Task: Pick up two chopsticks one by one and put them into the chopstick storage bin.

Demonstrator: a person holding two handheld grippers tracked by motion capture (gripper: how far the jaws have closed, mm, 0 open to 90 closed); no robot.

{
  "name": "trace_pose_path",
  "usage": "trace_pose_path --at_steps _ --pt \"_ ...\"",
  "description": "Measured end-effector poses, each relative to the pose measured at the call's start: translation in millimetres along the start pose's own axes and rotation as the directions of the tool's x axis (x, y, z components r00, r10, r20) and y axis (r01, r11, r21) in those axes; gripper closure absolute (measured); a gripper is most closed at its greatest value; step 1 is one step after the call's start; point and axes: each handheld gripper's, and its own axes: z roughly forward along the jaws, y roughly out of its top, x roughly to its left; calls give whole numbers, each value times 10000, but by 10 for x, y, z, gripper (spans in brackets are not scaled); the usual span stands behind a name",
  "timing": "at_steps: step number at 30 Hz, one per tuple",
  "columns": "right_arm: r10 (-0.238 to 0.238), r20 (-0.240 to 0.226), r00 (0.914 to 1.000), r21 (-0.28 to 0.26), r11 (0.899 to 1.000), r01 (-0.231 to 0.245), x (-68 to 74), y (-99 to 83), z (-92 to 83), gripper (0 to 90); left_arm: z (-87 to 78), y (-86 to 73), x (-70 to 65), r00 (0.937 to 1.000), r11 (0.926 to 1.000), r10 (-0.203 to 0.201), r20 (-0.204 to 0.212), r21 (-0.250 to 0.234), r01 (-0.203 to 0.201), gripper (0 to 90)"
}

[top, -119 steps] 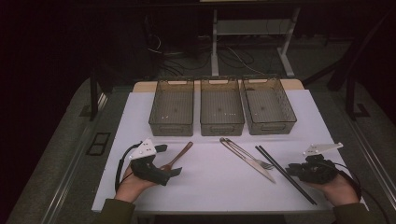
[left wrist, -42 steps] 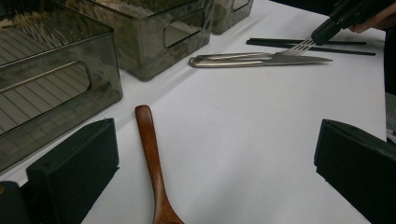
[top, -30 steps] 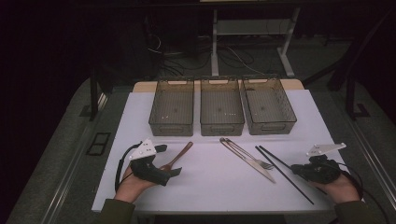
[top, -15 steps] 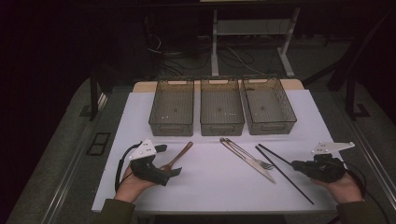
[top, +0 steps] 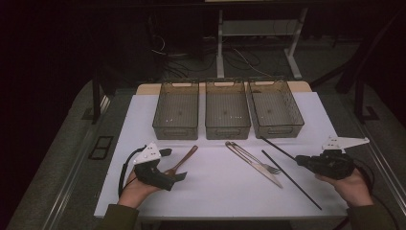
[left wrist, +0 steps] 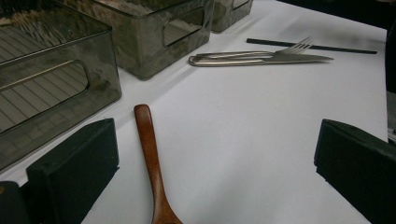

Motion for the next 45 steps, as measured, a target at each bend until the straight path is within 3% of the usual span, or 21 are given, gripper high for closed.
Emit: trace_pose_path --at_steps 15,32,45 --pt "-403 -213 9990 -354 9986 395 32 407 201 853 34 -5 -15 10000 10000 -18 15 -1 18 0" --pt "-804 -446 9958 -503 9957 781 108 977 615 853 63 0 -23 10000 10000 -6 45 -28 6 0" --pt "-1094 -705 9915 -381 9935 1069 273 1438 975 853 64 -2 -23 10000 10000 39 13 -26 -39 0"
